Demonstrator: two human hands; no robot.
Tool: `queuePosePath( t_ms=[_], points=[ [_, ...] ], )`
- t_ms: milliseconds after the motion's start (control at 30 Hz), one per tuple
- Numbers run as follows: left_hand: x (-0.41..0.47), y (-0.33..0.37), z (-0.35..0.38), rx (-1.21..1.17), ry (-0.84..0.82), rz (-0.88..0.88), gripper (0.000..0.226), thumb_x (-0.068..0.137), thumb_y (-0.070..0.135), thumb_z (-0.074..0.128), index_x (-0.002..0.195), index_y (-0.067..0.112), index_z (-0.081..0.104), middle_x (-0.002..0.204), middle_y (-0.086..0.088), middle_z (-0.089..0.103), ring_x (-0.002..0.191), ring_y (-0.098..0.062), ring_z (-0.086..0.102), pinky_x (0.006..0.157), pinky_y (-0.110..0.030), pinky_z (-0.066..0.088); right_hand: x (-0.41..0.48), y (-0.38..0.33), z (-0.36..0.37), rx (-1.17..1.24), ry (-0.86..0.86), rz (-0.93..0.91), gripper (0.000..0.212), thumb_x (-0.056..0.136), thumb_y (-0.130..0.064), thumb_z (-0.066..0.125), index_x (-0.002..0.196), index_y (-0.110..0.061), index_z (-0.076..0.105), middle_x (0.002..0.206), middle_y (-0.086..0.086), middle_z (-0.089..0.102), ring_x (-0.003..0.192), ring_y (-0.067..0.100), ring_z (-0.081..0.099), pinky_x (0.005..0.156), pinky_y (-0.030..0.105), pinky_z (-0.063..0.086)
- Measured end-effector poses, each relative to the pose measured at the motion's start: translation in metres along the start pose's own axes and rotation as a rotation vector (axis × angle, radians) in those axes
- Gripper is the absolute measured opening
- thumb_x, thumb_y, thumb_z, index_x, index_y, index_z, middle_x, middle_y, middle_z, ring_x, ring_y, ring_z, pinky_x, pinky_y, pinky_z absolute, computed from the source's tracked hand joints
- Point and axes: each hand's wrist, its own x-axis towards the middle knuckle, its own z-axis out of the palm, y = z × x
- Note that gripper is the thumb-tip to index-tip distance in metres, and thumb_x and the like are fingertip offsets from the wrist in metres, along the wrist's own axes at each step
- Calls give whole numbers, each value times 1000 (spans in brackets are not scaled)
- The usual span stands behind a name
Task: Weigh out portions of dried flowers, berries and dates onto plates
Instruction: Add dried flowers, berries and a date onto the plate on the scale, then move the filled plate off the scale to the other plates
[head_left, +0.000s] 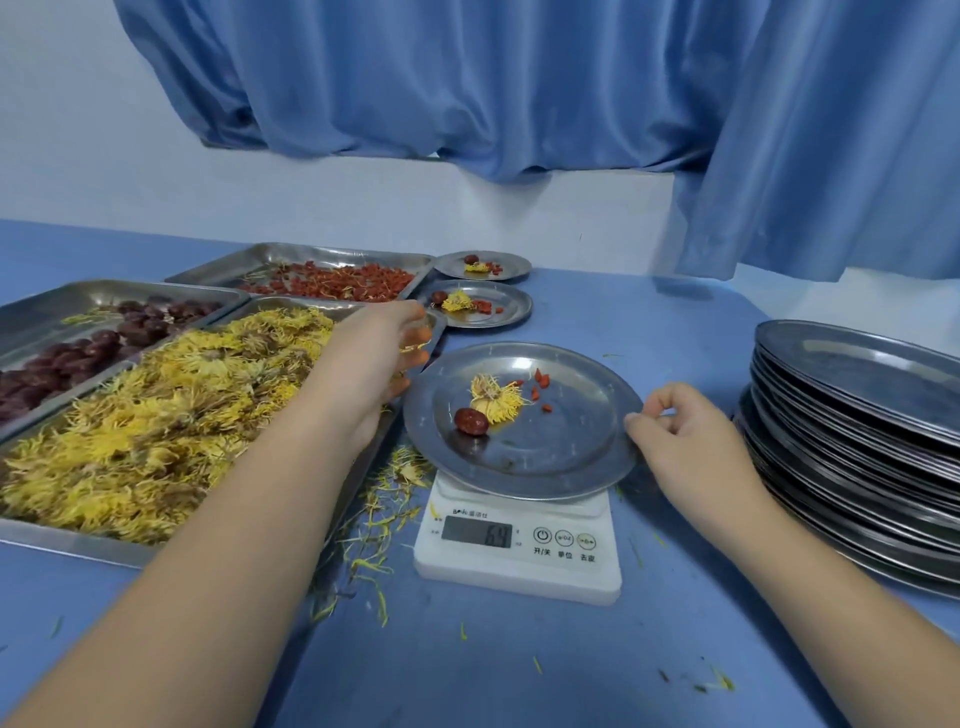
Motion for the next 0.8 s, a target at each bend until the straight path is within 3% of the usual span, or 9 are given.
queuePosePath(
  t_ms=[133, 333, 467, 567, 667, 800],
  points=[
    [-4, 4, 1, -3, -10, 2, 24, 96, 43, 49, 105, 26, 64, 108, 3, 70, 99, -18, 66, 84, -37, 44, -3, -7, 1, 199, -67, 123, 16, 84, -1, 53, 75, -12, 48, 51, 6, 48, 36, 19, 44, 37, 21, 35],
    [-5, 15, -8, -182, -84, -30, 45, 98, 55, 34, 109, 23, 64, 106, -2, 72, 82, -16, 68, 80, -38, 43, -2, -9, -3, 648, -84, 250, 23, 91, 6, 50, 77, -12, 47, 51, 5, 46, 38, 16, 37, 35, 21, 28],
    [4, 26, -19, -405, -155, -81, 46, 98, 55, 35, 114, 19, 60, 115, -10, 69, 101, -29, 71, 93, -44, 48, 2, -10, -4, 672, -10, 223, 21, 91, 5, 50, 79, -12, 48, 52, 8, 44, 39, 17, 36, 36, 22, 30],
    [15, 39, -26, -565, -204, -145, 47, 97, 51, 38, 119, 14, 59, 115, -12, 70, 105, -39, 67, 102, -53, 42, 6, -15, -6, 673, 54, 197, 19, 91, 5, 50, 81, -10, 47, 57, 11, 42, 37, 15, 37, 35, 23, 31],
    [26, 57, -28, -632, -259, -146, 39, 96, 46, 43, 109, 14, 61, 106, -13, 72, 104, -41, 67, 96, -53, 46, 11, -19, -6, 690, 77, 202, 18, 92, 4, 49, 82, -10, 46, 57, 9, 46, 36, 15, 38, 36, 23, 36],
    [38, 81, -16, -635, -364, -95, 36, 96, 41, 45, 113, 14, 61, 107, -12, 73, 105, -41, 67, 93, -50, 47, 27, -20, -1, 692, 122, 259, 13, 94, 1, 49, 87, -9, 47, 59, 7, 53, 41, 17, 43, 42, 24, 41]
  ],
)
